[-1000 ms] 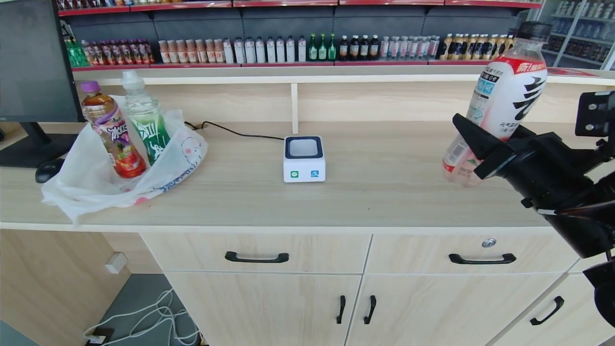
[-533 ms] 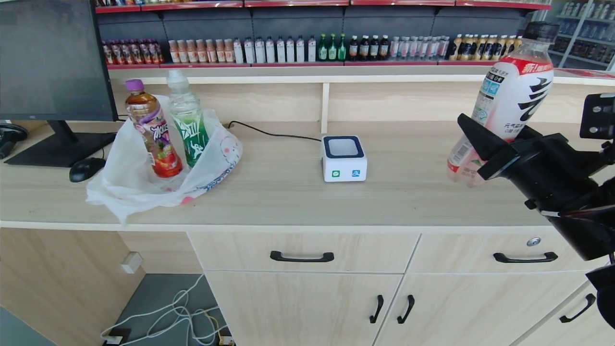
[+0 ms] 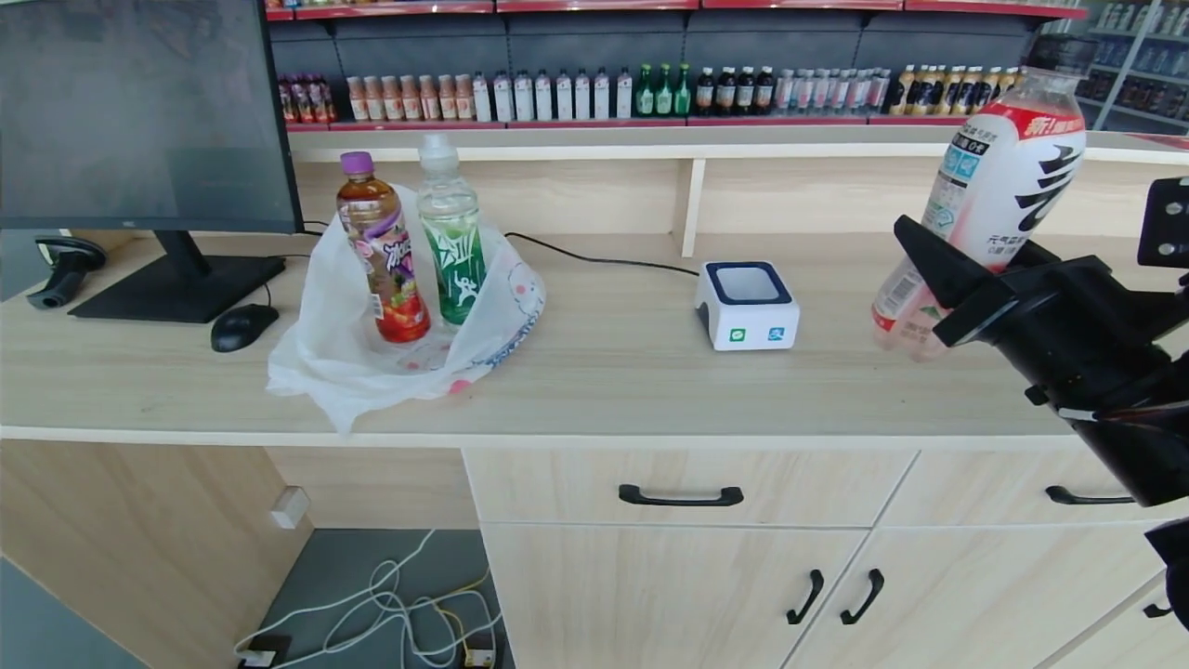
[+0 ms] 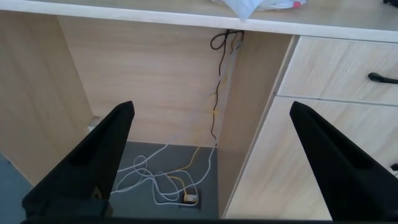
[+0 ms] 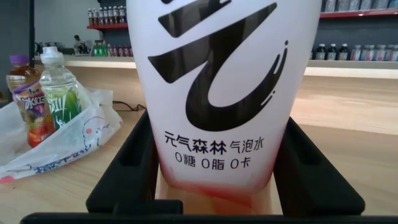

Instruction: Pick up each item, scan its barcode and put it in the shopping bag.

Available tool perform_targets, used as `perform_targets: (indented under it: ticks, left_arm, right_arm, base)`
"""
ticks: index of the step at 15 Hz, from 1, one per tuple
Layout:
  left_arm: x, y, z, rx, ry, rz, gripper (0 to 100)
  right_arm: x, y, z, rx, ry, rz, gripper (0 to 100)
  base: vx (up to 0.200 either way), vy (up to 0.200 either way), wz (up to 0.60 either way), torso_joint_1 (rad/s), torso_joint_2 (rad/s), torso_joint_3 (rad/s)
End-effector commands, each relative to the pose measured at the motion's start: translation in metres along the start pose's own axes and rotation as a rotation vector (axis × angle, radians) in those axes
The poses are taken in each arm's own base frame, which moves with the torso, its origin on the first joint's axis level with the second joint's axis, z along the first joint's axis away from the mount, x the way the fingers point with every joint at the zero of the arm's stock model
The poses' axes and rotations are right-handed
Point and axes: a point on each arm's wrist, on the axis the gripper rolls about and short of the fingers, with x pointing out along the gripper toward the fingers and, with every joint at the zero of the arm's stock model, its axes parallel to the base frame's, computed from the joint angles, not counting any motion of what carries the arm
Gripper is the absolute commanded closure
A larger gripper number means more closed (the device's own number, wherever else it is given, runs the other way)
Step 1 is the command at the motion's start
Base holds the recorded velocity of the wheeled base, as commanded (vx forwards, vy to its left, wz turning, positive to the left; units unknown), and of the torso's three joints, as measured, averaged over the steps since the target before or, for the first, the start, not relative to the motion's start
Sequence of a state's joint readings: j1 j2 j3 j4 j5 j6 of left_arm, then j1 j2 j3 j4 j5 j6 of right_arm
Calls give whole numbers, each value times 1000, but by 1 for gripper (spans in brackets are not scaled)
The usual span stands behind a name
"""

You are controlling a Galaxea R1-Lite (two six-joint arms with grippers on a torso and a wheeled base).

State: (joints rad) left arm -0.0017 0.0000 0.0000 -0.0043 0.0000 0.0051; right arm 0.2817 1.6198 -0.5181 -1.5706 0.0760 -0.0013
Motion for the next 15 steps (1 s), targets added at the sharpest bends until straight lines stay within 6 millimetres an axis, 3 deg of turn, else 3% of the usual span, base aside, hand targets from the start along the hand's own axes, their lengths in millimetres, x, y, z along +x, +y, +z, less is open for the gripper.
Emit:
perform_targets:
  ticks: [1, 5, 9, 11, 15]
  left_arm:
    - [0, 0, 0, 1, 0, 0, 0]
    - [0, 0, 0, 4, 0, -1, 0]
    - [0, 0, 0, 3, 0, 0, 0]
    - [0, 0, 0, 3, 0, 0, 0]
    - [0, 0, 0, 3, -2, 0, 0]
  right_arm:
    - [0, 0, 0, 0, 1, 1, 100]
    - [-2, 0, 0, 0, 4, 0, 100]
    - [-1, 1, 4, -3, -13, 3, 100]
    - [9, 0, 8, -9, -48, 10, 100]
    - [41, -2, 0, -8, -63, 36, 100]
  base:
    - [0, 0, 0, 0, 0, 0]
    - [0, 0, 0, 0, 0, 0]
    - [200, 0, 0, -6, 2, 4]
    - [200, 0, 0, 2, 2, 0]
    - [0, 0, 0, 0, 0, 0]
